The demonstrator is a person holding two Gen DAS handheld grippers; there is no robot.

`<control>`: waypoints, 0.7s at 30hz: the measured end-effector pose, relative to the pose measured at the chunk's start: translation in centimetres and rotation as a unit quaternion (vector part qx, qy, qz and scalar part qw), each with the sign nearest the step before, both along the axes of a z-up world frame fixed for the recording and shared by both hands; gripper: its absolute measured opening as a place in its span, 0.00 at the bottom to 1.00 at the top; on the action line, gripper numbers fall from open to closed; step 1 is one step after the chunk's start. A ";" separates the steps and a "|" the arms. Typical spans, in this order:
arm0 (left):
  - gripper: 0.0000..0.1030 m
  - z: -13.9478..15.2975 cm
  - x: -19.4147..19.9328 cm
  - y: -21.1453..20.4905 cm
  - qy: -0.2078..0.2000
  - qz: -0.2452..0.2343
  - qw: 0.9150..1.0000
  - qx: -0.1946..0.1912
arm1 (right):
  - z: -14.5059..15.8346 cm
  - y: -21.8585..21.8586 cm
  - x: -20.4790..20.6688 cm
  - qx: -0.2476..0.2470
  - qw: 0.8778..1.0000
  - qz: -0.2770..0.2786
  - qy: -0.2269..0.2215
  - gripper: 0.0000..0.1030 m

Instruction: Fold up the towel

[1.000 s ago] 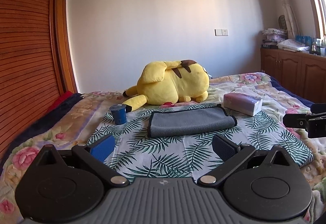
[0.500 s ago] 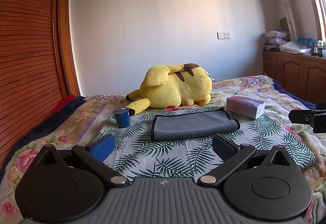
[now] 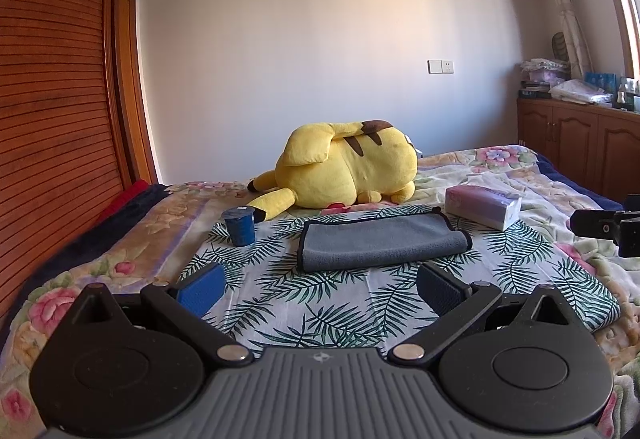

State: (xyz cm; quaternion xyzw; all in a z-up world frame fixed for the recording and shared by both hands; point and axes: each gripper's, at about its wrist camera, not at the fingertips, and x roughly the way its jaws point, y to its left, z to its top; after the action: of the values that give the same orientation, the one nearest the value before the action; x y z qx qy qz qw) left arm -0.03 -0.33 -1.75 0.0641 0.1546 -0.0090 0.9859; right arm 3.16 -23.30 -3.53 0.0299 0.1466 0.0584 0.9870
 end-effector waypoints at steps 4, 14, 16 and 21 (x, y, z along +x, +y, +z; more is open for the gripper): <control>1.00 -0.1 -0.1 0.0 0.000 0.000 1.000 0.001 | 0.0 0.0 -0.1 0.000 1.000 0.000 -0.001 1.00; 1.00 -0.1 -0.1 -0.1 0.001 0.000 1.000 0.002 | 0.0 0.0 0.0 0.000 1.000 0.000 -0.001 1.00; 1.00 -0.1 -0.1 -0.1 0.001 0.001 1.000 0.001 | 0.0 0.0 -0.1 0.000 1.000 0.000 -0.001 1.00; 1.00 -0.1 -0.1 -0.1 0.000 0.001 1.000 0.002 | 0.0 0.0 0.0 0.000 1.000 0.000 -0.001 1.00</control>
State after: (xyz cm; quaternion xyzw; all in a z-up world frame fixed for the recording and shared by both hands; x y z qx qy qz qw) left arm -0.13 -0.47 -1.83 0.0659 0.1550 -0.0080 0.9857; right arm 3.11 -23.34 -3.56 0.0298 0.1456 0.0584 0.9872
